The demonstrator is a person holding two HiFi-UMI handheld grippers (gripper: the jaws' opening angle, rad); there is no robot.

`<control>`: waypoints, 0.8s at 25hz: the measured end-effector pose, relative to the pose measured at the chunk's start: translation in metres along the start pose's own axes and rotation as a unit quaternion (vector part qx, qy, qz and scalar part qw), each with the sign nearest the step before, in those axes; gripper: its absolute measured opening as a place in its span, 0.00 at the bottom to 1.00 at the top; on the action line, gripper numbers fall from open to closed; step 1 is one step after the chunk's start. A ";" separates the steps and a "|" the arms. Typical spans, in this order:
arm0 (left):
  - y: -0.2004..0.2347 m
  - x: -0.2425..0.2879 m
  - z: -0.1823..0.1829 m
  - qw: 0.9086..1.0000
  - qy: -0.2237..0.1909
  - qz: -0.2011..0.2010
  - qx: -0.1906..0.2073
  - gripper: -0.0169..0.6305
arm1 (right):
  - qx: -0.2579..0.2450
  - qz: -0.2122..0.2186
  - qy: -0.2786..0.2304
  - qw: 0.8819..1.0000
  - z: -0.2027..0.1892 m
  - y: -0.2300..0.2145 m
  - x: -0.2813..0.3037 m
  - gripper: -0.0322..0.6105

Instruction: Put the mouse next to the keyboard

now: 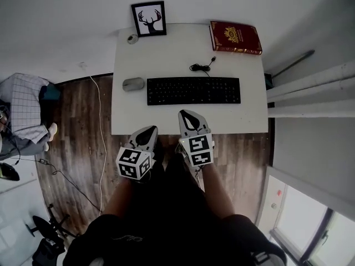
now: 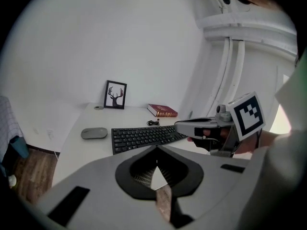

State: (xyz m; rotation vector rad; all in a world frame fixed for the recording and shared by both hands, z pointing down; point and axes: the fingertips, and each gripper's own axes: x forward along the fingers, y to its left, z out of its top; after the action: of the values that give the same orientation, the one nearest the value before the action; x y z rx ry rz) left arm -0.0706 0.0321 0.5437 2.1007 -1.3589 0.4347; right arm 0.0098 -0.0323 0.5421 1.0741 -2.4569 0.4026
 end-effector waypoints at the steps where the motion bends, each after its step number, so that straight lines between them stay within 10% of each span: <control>1: 0.006 0.002 -0.002 1.000 0.001 -0.001 -0.006 0.03 | -0.003 0.000 0.001 1.000 0.003 0.001 0.003 0.08; 20: 0.126 0.041 0.008 0.995 0.026 -0.026 -0.096 0.03 | -0.105 0.084 0.081 0.988 0.054 0.076 0.127 0.08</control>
State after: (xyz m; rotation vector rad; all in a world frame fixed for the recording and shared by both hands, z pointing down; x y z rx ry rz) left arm -0.1674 -0.0400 0.5991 1.9497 -1.2619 0.3220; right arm -0.1389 -0.0848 0.5505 0.7219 -2.3888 0.2643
